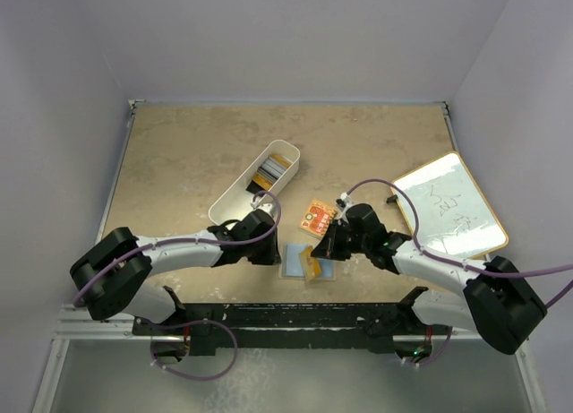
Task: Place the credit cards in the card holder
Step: Insert the credit card into the card holder.
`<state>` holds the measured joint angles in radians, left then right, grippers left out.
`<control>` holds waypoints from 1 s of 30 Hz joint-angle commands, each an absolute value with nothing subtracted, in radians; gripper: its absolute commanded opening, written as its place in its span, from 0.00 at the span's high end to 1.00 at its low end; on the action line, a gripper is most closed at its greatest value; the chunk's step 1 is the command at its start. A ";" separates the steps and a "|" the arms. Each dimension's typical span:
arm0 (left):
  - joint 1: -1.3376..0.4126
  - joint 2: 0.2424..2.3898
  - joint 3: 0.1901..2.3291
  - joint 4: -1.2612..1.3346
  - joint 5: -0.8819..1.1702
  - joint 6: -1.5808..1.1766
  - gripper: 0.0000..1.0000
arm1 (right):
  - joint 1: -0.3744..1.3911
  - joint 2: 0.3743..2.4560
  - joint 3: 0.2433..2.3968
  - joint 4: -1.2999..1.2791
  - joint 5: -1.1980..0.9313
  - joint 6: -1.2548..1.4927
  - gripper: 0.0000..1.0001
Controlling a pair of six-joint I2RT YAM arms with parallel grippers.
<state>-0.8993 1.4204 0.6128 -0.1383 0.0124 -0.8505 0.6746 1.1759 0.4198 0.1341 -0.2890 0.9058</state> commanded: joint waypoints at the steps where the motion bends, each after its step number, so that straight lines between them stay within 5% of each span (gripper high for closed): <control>1: -0.904 1.429 0.610 -0.089 -0.035 -0.873 0.79 | 0.667 1.166 0.433 0.130 -0.333 0.883 1.00; 7: -0.903 1.441 0.630 -0.109 -0.078 -0.871 0.76 | 0.648 1.139 0.416 0.122 -0.338 0.883 1.00; 16: -0.904 1.414 0.619 -0.171 -0.145 -0.897 1.00 | 0.638 1.074 0.411 0.123 -0.370 0.911 1.00; 30: -0.914 1.389 0.572 -0.168 -0.158 -0.970 1.00 | 0.634 1.145 0.348 0.232 -0.348 0.929 1.00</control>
<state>-0.9066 1.4094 0.5991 -0.1455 -0.1265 -0.9459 0.6399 1.1252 0.3607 0.1551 -0.3401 0.9127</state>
